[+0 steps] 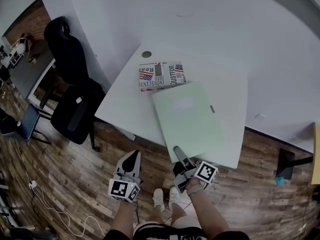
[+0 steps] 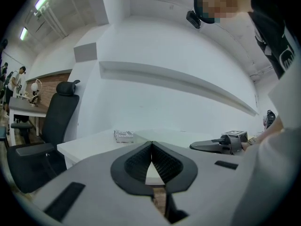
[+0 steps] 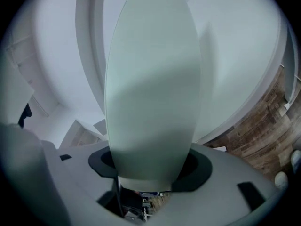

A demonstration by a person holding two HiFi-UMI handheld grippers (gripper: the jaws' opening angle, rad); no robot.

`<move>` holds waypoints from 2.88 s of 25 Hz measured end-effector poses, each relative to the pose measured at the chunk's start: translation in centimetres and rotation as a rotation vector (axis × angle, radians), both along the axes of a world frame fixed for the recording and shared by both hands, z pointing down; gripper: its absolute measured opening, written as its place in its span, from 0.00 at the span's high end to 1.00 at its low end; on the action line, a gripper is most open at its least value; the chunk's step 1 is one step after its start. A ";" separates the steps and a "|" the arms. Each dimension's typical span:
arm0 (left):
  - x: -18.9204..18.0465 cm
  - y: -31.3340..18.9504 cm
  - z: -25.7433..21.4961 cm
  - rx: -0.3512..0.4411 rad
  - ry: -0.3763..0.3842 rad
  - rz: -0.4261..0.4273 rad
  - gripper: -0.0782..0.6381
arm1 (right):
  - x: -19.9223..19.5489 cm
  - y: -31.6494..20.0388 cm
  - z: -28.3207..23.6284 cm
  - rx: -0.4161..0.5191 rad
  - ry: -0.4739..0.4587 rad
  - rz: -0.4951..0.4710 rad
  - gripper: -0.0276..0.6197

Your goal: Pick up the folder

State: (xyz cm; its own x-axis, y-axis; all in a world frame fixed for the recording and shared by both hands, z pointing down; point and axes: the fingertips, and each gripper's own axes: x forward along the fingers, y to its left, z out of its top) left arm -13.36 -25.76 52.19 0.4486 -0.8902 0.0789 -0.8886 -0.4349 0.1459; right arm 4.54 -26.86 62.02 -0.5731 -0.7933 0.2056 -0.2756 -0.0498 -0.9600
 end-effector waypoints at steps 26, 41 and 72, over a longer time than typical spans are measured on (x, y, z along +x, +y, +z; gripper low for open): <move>-2.2 -1.5 -4.8 0.052 -0.022 -0.052 0.87 | 1.7 -3.0 -8.5 0.312 0.361 -0.118 0.50; -3.9 -0.7 -6.8 0.067 -0.046 -0.098 0.87 | 4.2 -3.5 -11.7 0.416 0.529 -0.085 0.50; -7.1 0.7 -10.1 0.115 -0.058 -0.178 0.87 | 6.1 -3.0 -16.7 0.613 0.743 -0.015 0.50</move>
State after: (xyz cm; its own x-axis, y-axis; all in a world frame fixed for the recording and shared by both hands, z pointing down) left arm -20.43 -25.06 42.10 0.2815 -0.9595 -0.0071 -0.9582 -0.2815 0.0510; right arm 10.66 -29.90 45.27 -0.4744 -0.8773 0.0723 -0.8201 0.4106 -0.3986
